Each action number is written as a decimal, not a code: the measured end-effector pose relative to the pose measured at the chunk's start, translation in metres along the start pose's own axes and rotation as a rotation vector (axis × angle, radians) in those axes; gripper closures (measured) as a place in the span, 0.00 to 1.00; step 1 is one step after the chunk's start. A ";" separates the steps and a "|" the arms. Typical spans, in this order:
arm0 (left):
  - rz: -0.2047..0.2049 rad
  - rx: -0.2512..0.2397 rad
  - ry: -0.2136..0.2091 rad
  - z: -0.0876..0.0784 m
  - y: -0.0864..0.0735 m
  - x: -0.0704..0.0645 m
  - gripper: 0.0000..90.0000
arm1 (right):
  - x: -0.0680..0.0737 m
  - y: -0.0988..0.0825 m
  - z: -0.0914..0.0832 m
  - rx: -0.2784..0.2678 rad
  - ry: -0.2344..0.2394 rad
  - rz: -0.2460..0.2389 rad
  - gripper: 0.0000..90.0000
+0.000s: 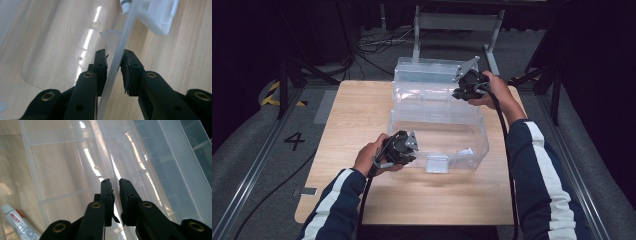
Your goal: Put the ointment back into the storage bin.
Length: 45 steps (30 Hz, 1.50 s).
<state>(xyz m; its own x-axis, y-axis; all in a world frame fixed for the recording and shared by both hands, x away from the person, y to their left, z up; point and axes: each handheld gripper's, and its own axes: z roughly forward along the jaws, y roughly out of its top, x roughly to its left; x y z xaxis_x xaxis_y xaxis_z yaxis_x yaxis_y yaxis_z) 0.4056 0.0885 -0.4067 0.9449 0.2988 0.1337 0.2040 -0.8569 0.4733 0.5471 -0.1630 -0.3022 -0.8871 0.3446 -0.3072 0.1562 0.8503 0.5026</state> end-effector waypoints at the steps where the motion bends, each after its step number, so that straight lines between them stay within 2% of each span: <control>1: -0.003 -0.001 0.002 0.000 0.000 -0.001 0.83 | 0.000 0.000 -0.001 -0.002 0.003 0.000 0.93; 7: -0.008 -0.006 0.006 0.000 0.000 -0.001 0.82 | 0.005 -0.002 -0.011 -0.015 0.042 -0.015 0.94; 27: -0.008 -0.015 0.002 0.002 0.000 0.005 0.81 | 0.037 -0.009 -0.033 -0.038 0.034 -0.105 0.98; 35: -0.016 -0.026 -0.004 0.003 -0.001 0.005 0.80 | 0.045 -0.012 -0.037 -0.046 0.032 -0.114 0.98; 45: 0.002 -0.032 -0.003 0.004 -0.002 0.005 0.80 | 0.053 -0.015 -0.040 -0.049 0.049 -0.109 0.98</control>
<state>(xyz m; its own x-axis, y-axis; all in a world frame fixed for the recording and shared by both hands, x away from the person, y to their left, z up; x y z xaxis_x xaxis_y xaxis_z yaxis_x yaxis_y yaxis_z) 0.4115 0.0897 -0.4106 0.9460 0.2960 0.1324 0.1938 -0.8435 0.5009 0.4803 -0.1735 -0.2936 -0.9178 0.2305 -0.3231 0.0373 0.8606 0.5080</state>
